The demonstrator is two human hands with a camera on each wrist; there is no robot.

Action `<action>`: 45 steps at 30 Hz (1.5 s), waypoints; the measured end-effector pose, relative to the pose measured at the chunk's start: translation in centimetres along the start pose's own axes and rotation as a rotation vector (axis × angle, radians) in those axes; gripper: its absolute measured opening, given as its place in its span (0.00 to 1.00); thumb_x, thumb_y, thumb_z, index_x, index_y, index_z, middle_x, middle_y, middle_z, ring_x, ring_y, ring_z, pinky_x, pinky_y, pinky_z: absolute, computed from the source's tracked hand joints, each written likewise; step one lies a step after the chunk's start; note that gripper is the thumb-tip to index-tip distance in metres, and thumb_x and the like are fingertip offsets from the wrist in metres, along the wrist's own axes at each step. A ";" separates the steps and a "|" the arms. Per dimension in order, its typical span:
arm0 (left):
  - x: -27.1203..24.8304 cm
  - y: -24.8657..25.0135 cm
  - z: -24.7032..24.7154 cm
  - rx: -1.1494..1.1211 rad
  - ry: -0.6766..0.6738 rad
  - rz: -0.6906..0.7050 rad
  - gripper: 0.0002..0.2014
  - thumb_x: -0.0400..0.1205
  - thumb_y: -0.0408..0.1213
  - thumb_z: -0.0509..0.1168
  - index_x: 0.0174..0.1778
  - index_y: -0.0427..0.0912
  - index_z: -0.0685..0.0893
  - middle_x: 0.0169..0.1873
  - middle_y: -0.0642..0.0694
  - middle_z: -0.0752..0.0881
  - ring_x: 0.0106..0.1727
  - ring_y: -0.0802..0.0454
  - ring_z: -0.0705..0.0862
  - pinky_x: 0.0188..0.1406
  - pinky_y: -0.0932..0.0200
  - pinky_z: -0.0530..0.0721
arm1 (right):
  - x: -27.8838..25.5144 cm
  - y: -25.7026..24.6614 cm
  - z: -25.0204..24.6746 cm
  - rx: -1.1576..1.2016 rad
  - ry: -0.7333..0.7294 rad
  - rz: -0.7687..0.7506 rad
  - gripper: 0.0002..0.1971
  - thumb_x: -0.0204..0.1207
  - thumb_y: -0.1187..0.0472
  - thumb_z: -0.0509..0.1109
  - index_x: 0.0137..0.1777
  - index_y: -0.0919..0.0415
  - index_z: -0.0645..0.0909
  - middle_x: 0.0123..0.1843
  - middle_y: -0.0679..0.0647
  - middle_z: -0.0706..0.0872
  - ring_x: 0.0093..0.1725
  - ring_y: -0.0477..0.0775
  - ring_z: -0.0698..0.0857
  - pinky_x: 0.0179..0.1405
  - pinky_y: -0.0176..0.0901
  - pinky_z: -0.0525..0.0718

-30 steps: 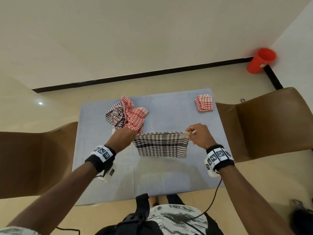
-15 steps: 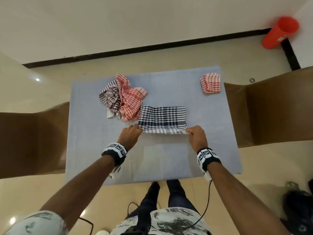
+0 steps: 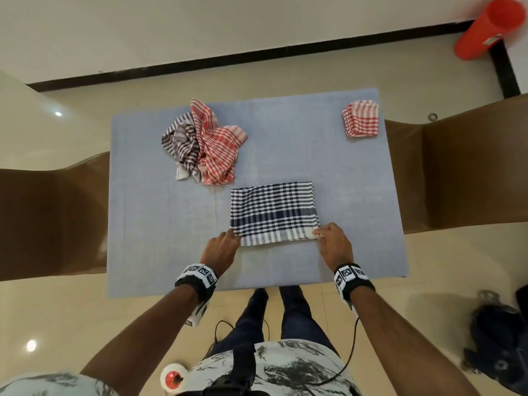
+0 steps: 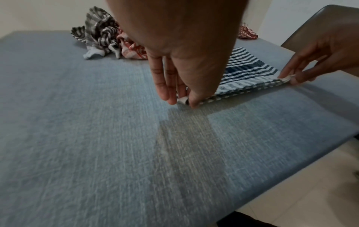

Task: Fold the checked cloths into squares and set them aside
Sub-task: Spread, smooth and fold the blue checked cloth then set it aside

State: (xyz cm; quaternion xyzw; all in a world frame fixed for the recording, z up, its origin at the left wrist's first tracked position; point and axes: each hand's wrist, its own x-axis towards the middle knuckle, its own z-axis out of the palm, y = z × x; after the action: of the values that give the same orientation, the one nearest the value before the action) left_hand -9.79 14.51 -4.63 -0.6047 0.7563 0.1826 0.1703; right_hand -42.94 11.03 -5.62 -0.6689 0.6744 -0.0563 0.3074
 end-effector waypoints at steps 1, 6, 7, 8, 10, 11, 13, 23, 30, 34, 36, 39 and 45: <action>-0.1 0.0 -0.1 -0.017 0.009 0.003 0.06 0.79 0.29 0.74 0.48 0.40 0.85 0.45 0.41 0.87 0.40 0.42 0.89 0.30 0.48 0.87 | 0.0 0.0 0.0 -0.001 -0.008 0.005 0.12 0.79 0.73 0.72 0.58 0.62 0.91 0.55 0.58 0.86 0.56 0.60 0.86 0.53 0.48 0.89; 1.2 -0.1 -1.1 -0.102 0.116 0.020 0.13 0.90 0.44 0.59 0.45 0.45 0.85 0.44 0.45 0.89 0.47 0.46 0.87 0.41 0.51 0.85 | 1.1 -1.5 -0.4 -0.018 -0.044 0.061 0.11 0.74 0.65 0.79 0.56 0.63 0.90 0.56 0.59 0.84 0.59 0.60 0.83 0.56 0.52 0.87; 1.7 -0.1 -1.3 -0.162 0.192 0.014 0.15 0.91 0.45 0.56 0.46 0.45 0.84 0.44 0.45 0.88 0.47 0.47 0.85 0.42 0.52 0.85 | 1.4 -2.3 -0.4 -0.016 -0.013 0.021 0.13 0.75 0.62 0.79 0.58 0.63 0.90 0.57 0.59 0.83 0.59 0.59 0.82 0.57 0.51 0.86; 2.3 -0.1 -1.5 -0.208 0.263 0.023 0.15 0.92 0.45 0.54 0.49 0.44 0.83 0.46 0.45 0.87 0.48 0.48 0.83 0.44 0.52 0.86 | 1.7 -3.2 -0.3 -0.006 0.026 -0.041 0.14 0.77 0.60 0.78 0.60 0.63 0.88 0.58 0.58 0.83 0.60 0.57 0.81 0.59 0.52 0.86; 3.8 0.3 -1.5 -0.225 0.350 0.067 0.15 0.92 0.43 0.52 0.62 0.39 0.81 0.58 0.41 0.84 0.59 0.47 0.81 0.58 0.49 0.87 | 2.6 -5.6 0.4 -0.002 0.082 -0.161 0.17 0.82 0.56 0.72 0.67 0.64 0.84 0.67 0.60 0.83 0.68 0.58 0.80 0.67 0.56 0.85; 4.7 0.4 -1.3 -0.220 0.367 0.077 0.17 0.92 0.43 0.53 0.70 0.37 0.78 0.67 0.39 0.81 0.68 0.45 0.79 0.68 0.47 0.84 | 3.2 -7.0 1.1 -0.005 0.086 -0.188 0.21 0.85 0.53 0.68 0.73 0.65 0.81 0.74 0.62 0.80 0.75 0.60 0.77 0.75 0.58 0.80; 6.2 0.9 -0.9 -0.209 0.384 0.086 0.26 0.92 0.44 0.56 0.82 0.32 0.69 0.81 0.33 0.71 0.84 0.39 0.68 0.85 0.43 0.70 | 4.4 -9.7 3.0 -0.007 0.023 -0.201 0.31 0.90 0.45 0.57 0.85 0.65 0.66 0.88 0.64 0.63 0.88 0.61 0.61 0.88 0.57 0.62; 8.1 0.2 3.2 -0.154 0.337 0.075 0.38 0.91 0.57 0.50 0.91 0.37 0.52 0.91 0.38 0.49 0.92 0.41 0.47 0.89 0.36 0.56 | 6.7 -9.8 10.2 -0.282 -0.076 -0.429 0.41 0.88 0.34 0.44 0.91 0.62 0.44 0.93 0.59 0.42 0.92 0.57 0.42 0.89 0.63 0.51; 8.2 0.1 3.6 -0.254 0.345 -0.019 0.42 0.89 0.60 0.56 0.91 0.38 0.48 0.92 0.40 0.45 0.92 0.44 0.44 0.90 0.37 0.54 | 5.7 -1.6 6.5 -0.310 0.015 -0.347 0.38 0.90 0.41 0.54 0.91 0.60 0.47 0.93 0.57 0.44 0.92 0.56 0.45 0.89 0.62 0.53; 8.0 -0.5 3.5 -0.302 0.350 -0.090 0.41 0.89 0.60 0.53 0.92 0.40 0.46 0.92 0.42 0.44 0.92 0.46 0.44 0.90 0.37 0.53 | 5.6 0.7 5.2 -0.315 0.036 -0.220 0.38 0.89 0.40 0.51 0.91 0.60 0.45 0.93 0.56 0.43 0.92 0.57 0.44 0.88 0.67 0.54; 7.6 -0.9 3.7 -0.313 0.349 -0.142 0.41 0.90 0.61 0.50 0.92 0.40 0.46 0.92 0.43 0.45 0.92 0.46 0.43 0.90 0.37 0.53 | 5.5 0.7 4.9 -0.240 0.073 -0.139 0.38 0.90 0.41 0.50 0.91 0.60 0.42 0.93 0.56 0.41 0.92 0.57 0.43 0.89 0.67 0.53; 7.1 -1.4 3.6 -0.356 0.393 -0.224 0.40 0.90 0.59 0.51 0.92 0.39 0.46 0.92 0.41 0.45 0.92 0.45 0.44 0.90 0.36 0.53 | 5.8 -1.1 3.7 -0.077 0.141 -0.068 0.40 0.91 0.43 0.53 0.91 0.62 0.38 0.93 0.56 0.37 0.92 0.56 0.40 0.90 0.68 0.48; 8.3 2.0 2.5 -0.286 0.411 0.072 0.39 0.90 0.49 0.58 0.91 0.34 0.49 0.91 0.37 0.46 0.92 0.41 0.46 0.90 0.35 0.54 | 8.0 -9.7 7.0 -0.127 0.004 -0.325 0.38 0.90 0.39 0.44 0.91 0.62 0.40 0.92 0.58 0.37 0.92 0.56 0.39 0.90 0.65 0.45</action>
State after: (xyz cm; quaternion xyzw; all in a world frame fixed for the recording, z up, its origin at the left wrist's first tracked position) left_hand -13.42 9.10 -10.67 -0.6199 0.7625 0.1669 -0.0808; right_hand -30.40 4.87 -9.20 -0.7870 0.5604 -0.0639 0.2499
